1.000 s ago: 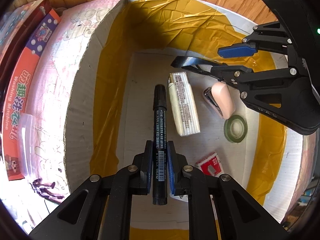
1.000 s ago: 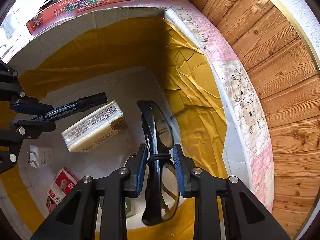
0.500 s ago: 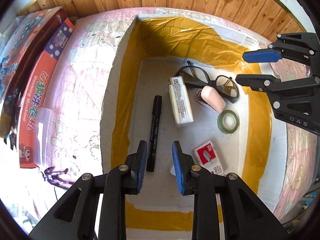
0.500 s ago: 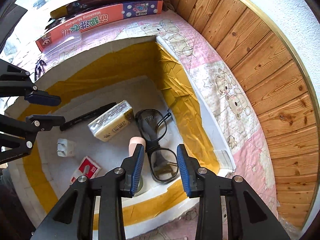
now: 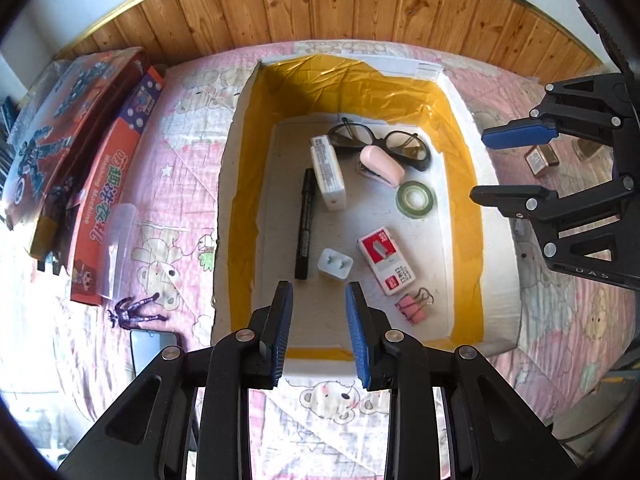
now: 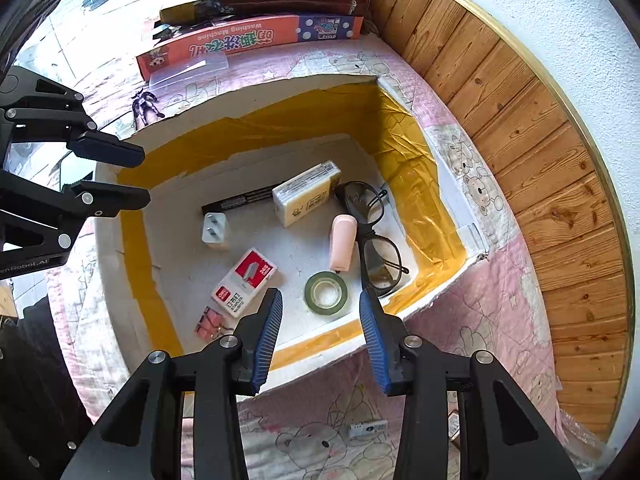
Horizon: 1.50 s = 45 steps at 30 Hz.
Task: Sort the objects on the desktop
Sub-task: 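Move both grippers away from the box toward the gold box and white tube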
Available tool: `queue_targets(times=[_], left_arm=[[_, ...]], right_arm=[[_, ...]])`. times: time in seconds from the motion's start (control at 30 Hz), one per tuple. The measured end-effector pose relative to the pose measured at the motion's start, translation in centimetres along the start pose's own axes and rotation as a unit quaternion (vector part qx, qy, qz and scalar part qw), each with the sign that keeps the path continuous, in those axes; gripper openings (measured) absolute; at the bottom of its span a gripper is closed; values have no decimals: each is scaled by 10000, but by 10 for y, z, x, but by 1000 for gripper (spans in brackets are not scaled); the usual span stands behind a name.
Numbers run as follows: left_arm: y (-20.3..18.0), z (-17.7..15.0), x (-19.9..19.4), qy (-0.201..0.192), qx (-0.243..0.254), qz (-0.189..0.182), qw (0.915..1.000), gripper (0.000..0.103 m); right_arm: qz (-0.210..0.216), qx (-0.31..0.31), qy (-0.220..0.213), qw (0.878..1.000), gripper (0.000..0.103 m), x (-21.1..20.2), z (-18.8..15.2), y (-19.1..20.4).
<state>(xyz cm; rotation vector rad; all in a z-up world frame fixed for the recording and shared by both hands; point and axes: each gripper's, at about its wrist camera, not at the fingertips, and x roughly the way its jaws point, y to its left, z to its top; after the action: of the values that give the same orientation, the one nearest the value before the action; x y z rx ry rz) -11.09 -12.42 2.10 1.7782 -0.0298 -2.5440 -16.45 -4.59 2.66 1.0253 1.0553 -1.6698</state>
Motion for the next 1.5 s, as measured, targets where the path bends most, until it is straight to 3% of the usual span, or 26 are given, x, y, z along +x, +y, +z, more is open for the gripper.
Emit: queue_targets(times=[0.1, 0.27, 0.5, 0.83, 1.0, 1.23, 1.5], left_arm=[[-8, -11, -14, -117, 84, 23, 9999, 29], [-25, -33, -36, -433, 255, 98, 9987, 29], [-65, -69, -62, -875, 705, 39, 9937, 30], [-134, -96, -62, -993, 980, -546, 9887, 30], [-163, -94, -41, -854, 962, -735, 9890, 30], [-203, -67, -3, -727, 886, -993, 9884, 30], [-243, -12, 55, -647, 721, -1221, 9878, 30]], right_arm=[[61, 96, -168, 9998, 50, -15, -11, 9], [318, 520, -597, 9964, 51, -38, -37, 25], [413, 1393, -1416, 9792, 52, -61, -93, 50], [233, 2287, -1849, 9555, 52, -62, -178, 65], [202, 3041, -2008, 9310, 52, -56, -225, 53], [-152, 4051, -2149, 8885, 54, -49, -282, 2], [-565, 4556, -1990, 8658, 61, -24, -303, -75]])
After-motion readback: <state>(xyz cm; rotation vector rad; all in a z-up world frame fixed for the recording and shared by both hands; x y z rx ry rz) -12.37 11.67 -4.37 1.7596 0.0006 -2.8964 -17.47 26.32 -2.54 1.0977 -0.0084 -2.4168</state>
